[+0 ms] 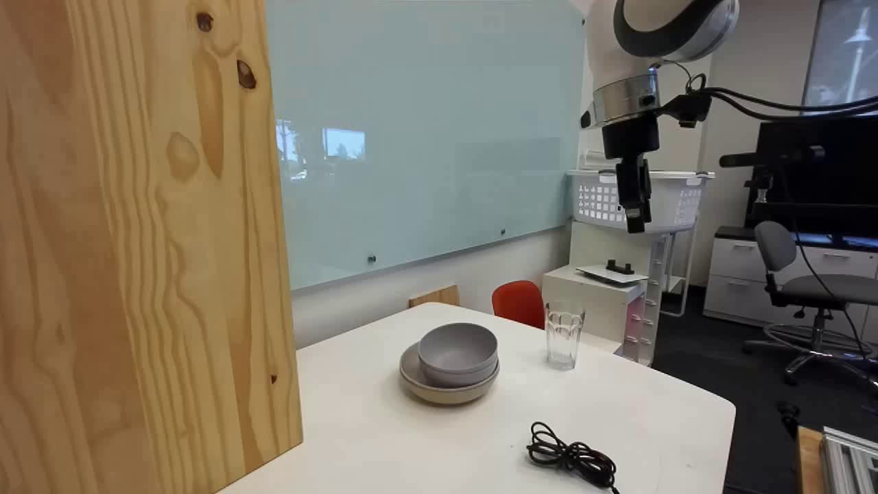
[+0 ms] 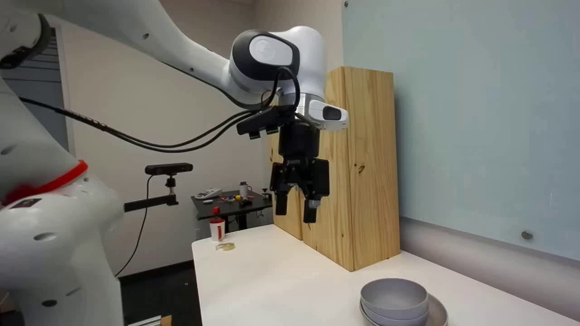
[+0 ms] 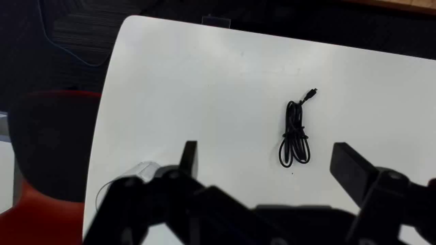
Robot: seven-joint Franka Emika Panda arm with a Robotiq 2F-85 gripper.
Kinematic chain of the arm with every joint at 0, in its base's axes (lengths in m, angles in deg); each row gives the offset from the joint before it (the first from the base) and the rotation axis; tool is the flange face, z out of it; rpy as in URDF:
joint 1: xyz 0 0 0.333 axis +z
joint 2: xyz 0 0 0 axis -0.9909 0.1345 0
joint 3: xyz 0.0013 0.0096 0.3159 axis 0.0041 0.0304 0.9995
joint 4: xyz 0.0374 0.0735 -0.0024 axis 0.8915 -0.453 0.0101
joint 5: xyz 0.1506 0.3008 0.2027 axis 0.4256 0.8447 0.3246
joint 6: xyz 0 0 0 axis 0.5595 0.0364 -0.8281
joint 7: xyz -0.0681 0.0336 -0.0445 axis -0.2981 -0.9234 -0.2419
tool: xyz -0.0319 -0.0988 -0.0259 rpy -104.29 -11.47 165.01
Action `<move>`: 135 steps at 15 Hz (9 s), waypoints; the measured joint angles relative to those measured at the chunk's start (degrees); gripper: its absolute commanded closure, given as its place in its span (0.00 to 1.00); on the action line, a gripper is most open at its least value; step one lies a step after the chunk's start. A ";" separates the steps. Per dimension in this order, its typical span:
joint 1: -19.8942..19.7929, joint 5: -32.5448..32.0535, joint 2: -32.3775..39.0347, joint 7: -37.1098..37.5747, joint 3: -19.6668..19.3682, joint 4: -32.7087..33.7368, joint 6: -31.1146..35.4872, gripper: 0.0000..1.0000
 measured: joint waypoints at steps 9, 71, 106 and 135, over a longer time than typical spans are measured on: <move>0.54 0.00 0.01 -0.02 0.66 0.44 -0.07 0.00; -1.91 11.19 52.65 5.93 3.87 21.05 40.08 0.00; -2.73 11.14 66.63 12.43 2.94 36.60 35.89 0.88; -2.42 7.57 66.65 10.13 3.10 39.43 31.29 0.00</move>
